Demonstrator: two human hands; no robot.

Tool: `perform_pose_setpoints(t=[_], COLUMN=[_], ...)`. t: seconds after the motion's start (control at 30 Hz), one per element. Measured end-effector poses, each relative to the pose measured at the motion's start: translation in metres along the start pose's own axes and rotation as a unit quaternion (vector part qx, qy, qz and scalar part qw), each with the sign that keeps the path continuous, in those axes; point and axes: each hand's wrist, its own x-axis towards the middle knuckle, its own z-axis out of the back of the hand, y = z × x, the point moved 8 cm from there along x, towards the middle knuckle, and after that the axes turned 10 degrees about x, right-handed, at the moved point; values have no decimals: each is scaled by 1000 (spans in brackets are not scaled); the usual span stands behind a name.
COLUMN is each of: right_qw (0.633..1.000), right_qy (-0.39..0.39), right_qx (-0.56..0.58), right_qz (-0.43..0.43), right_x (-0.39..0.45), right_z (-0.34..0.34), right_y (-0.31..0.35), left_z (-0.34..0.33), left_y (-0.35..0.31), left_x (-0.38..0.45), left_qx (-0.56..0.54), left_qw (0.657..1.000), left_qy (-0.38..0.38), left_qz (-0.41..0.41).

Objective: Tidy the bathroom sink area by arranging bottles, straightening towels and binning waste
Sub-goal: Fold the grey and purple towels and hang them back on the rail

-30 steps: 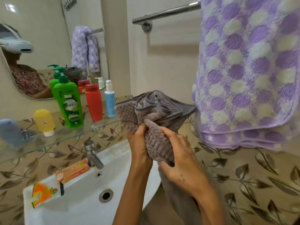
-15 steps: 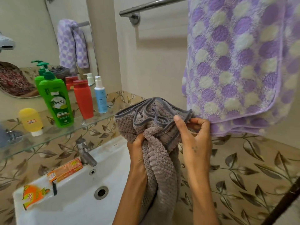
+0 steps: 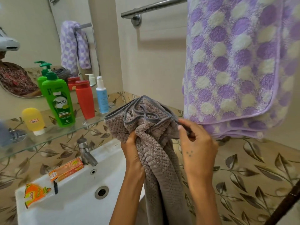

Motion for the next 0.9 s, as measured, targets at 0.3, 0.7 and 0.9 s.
perform_pose_setpoints(t=[0.3, 0.7, 0.9], right_qw=[999, 990, 990], right_qy=[-31, 27, 18], right_qx=[-12, 25, 59], right_qz=[7, -137, -128], right_x=[-4, -8, -5], right_z=[11, -11, -16], right_y=[0, -16, -19], left_z=[-4, 7, 26], left_y=[9, -5, -17], left_x=[-3, -11, -10], left_qx=[2, 80, 108], left_qw=[1000, 992, 987], left_qy=[-13, -46, -72], left_qz=[-21, -89, -93])
